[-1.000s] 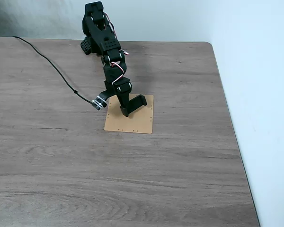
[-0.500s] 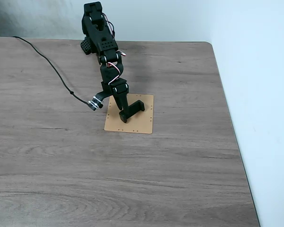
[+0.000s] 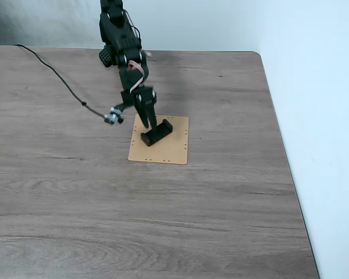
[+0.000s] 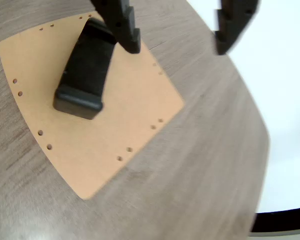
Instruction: Grasp a black block and then place it on the board.
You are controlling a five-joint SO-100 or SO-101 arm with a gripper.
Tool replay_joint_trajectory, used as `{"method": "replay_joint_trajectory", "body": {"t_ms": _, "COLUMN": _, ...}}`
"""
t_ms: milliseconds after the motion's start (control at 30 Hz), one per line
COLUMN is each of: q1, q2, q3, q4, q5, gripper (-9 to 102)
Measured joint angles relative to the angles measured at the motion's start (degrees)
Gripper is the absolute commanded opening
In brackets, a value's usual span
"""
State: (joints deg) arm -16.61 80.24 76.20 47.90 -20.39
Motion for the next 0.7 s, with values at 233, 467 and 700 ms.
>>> {"method": "replay_joint_trajectory", "body": {"t_ms": 233, "q1": 4.6, "q2": 10.1, "q3": 7.8, "q4": -0.4, "q5": 0.8, "gripper": 0}}
{"method": "replay_joint_trajectory", "body": {"t_ms": 467, "q1": 10.8, "q2": 26.6, "q3": 30.3, "q4": -9.5, "q5": 2.7, "gripper": 0}}
{"method": "replay_joint_trajectory", "body": {"t_ms": 700, "q1": 16.5, "q2": 41.8, "q3": 51.2, "q4": -12.0, "q5": 10.2, "gripper": 0}}
